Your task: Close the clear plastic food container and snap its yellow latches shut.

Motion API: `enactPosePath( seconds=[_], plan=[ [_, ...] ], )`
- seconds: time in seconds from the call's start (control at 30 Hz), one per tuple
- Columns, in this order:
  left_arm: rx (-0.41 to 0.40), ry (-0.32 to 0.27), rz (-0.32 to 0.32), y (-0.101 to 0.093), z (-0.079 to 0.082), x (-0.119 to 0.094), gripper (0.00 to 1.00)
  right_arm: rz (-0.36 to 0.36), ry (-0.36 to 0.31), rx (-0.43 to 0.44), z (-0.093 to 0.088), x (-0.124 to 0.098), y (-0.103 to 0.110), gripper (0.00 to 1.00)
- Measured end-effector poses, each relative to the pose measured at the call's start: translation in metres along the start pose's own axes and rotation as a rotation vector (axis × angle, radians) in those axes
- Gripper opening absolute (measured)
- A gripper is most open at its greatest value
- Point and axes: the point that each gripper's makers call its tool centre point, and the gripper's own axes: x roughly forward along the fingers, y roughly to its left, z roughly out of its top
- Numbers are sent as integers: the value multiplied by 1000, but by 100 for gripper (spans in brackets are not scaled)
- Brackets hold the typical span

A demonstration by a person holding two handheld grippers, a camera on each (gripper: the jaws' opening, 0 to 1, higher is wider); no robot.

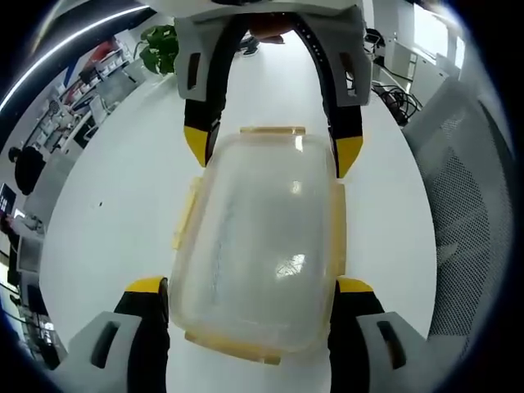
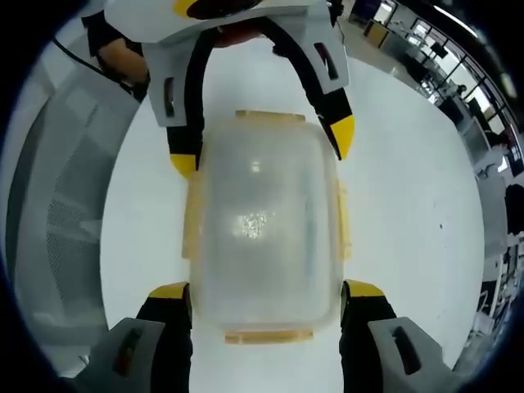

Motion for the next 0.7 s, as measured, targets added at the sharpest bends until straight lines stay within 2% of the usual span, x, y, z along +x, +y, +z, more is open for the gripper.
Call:
enactPosePath(
  seconds=[0.7],
  plan=[
    [-7, -7, 5, 13, 0, 3, 81, -4, 6, -6, 0, 3, -14, 74]
  ],
)
